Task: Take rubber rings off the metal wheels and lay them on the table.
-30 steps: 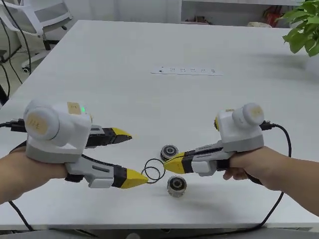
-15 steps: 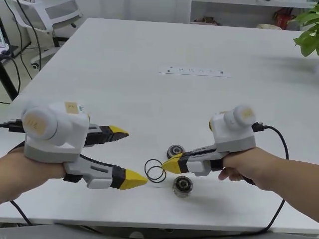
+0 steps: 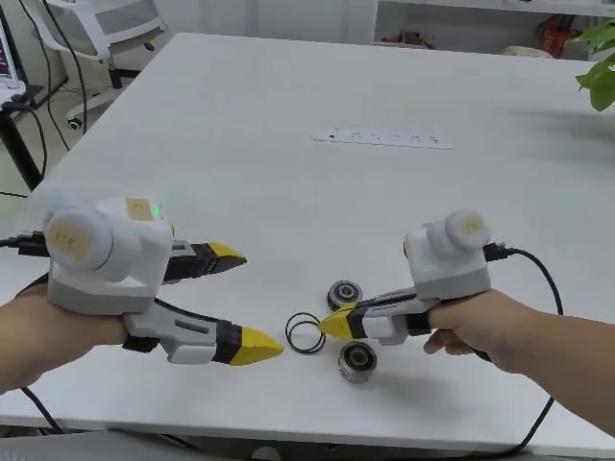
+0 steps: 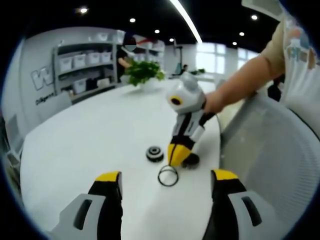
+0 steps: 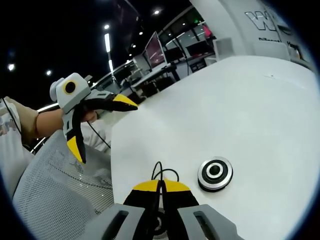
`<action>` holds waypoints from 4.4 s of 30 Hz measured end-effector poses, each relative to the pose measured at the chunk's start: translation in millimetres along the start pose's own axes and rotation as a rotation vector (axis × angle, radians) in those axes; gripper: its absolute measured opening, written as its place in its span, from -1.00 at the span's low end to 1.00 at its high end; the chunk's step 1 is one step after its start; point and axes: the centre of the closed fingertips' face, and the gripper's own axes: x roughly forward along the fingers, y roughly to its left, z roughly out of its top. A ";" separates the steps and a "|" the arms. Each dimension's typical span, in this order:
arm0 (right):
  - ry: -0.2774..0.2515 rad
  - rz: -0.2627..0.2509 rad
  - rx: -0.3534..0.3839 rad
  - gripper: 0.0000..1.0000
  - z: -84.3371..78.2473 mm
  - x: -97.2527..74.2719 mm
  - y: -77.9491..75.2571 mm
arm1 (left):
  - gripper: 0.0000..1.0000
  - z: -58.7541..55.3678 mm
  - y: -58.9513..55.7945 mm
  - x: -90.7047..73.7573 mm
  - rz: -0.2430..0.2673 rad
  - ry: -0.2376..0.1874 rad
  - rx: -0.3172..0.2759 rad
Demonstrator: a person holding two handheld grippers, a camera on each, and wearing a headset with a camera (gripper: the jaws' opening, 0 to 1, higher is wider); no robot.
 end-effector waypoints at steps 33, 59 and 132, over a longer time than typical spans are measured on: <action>-0.074 -0.067 0.004 -0.77 13.0 -29.8 -12.7 | 0.43 7.0 3.1 9.8 -0.011 0.016 0.002; -0.129 -0.116 -0.067 -0.55 27.7 -53.1 -21.4 | 0.42 29.6 25.0 32.6 -0.021 0.016 0.028; -0.049 -0.165 -0.162 -0.41 -1.1 -46.5 -54.8 | -0.49 0.6 22.7 130.0 -0.102 0.133 -0.043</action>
